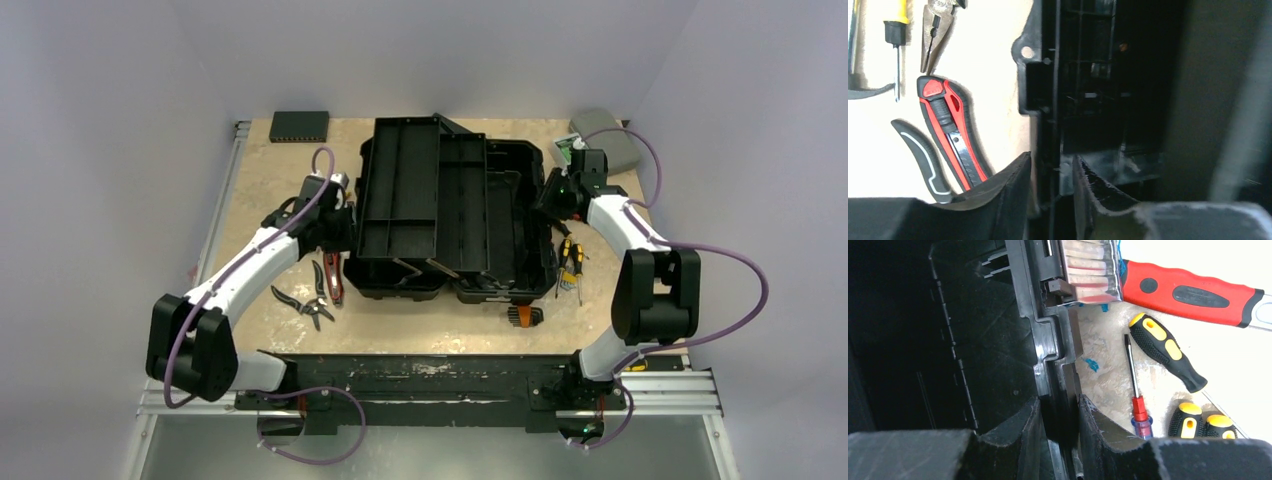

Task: Pack the tool kit
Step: Open the toolbox at the center of the board.

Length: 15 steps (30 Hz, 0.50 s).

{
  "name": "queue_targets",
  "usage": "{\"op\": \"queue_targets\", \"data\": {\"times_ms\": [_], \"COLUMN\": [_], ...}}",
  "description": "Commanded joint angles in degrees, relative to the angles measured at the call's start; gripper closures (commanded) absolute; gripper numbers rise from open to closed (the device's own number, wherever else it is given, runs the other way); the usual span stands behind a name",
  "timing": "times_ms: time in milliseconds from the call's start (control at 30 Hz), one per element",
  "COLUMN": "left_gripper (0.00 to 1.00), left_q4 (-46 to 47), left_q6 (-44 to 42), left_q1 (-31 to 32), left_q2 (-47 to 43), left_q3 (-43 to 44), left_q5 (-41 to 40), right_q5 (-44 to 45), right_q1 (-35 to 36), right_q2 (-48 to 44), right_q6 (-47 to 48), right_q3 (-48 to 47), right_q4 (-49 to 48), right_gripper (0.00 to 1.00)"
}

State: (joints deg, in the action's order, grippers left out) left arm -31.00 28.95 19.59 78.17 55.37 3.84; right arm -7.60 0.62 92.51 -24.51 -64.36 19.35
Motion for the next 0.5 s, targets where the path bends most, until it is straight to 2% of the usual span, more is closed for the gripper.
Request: {"op": "queue_targets", "data": {"times_ms": [0,100,133,233,300,367,400,467], "left_gripper": [0.56,0.44,0.41,0.32,0.25,0.23,0.23,0.18], "left_q4": [3.27,2.46,1.62,-0.63,-1.64,-2.18,-1.99,-1.37], "left_q6": [1.62,2.21,2.47,3.57,4.21,4.60,5.21,6.40], "left_q1": [-0.44,-0.44,-0.43,-0.44,-0.55,-0.54,-0.59,-0.52], "left_q2": [-6.90,-9.48,-10.56,-15.27,-19.51,-24.26,-25.58,-29.94], "left_q3": [1.63,2.38,2.70,2.54,1.66,0.32,-0.63,-3.58], "left_q5": [1.39,-0.20,-1.34,-6.52,-9.22,-9.90,-9.37,-7.97], "right_q5": [-4.53,-4.53,-4.66,-4.62,-3.51,-3.19,-3.44,-4.09], "right_q1": [1.13,1.14,1.17,1.10,1.13,1.13,1.23,1.36], "right_q2": [-1.49,-3.45,-4.16,-6.81,-9.79,-13.39,-15.22,-18.32], "right_q6": [-4.86,-4.67,-4.60,-3.92,-3.22,-3.18,-2.94,-2.25], "right_q3": [-0.50,0.04,0.24,-0.35,-0.91,-0.79,-0.81,-0.58], "right_q4": [0.85,0.56,0.71,3.25,5.82,7.12,7.80,8.80], "right_gripper": [0.80,0.45,0.40,0.28,0.16,0.06,0.02,0.01]}}
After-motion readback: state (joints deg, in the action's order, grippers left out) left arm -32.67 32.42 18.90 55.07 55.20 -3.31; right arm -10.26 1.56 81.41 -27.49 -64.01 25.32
